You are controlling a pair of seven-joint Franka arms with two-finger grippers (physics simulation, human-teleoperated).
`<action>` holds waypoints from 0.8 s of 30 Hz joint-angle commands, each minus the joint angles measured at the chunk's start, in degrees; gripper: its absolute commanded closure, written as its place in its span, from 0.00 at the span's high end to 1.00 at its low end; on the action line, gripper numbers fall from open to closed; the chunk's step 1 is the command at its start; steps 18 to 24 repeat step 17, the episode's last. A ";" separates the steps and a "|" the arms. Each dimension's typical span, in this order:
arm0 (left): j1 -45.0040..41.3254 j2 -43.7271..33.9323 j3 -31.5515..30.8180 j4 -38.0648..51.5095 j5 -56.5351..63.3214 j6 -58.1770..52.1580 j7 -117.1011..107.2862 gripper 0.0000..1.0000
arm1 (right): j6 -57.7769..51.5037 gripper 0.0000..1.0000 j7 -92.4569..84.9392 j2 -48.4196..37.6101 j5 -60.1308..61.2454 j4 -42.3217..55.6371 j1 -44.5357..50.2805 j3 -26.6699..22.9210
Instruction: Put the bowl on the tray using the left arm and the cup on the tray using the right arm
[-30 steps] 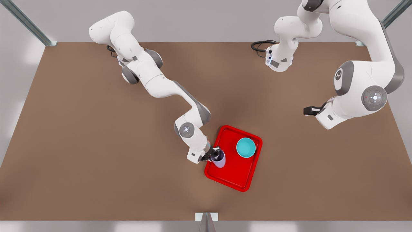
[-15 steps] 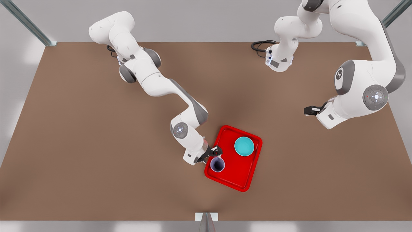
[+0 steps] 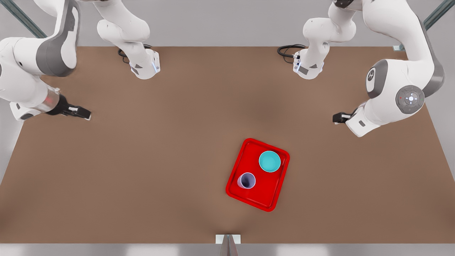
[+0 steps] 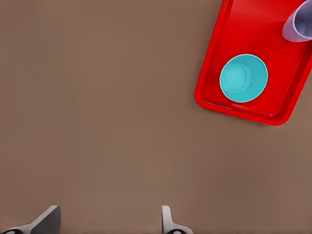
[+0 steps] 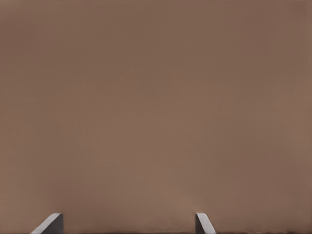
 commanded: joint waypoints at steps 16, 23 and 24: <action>-0.54 1.00 0.09 0.26 0.03 0.00 0.09 1.00 | -5.34 1.00 0.00 10.46 0.18 14.06 4.34 1.23; -0.54 1.00 0.09 0.26 0.03 0.00 0.09 1.00 | -5.25 1.00 0.00 10.46 0.18 14.06 4.34 1.23; -0.54 1.00 0.09 0.26 0.03 0.00 0.09 1.00 | -5.25 1.00 0.00 10.46 0.18 14.06 4.34 1.23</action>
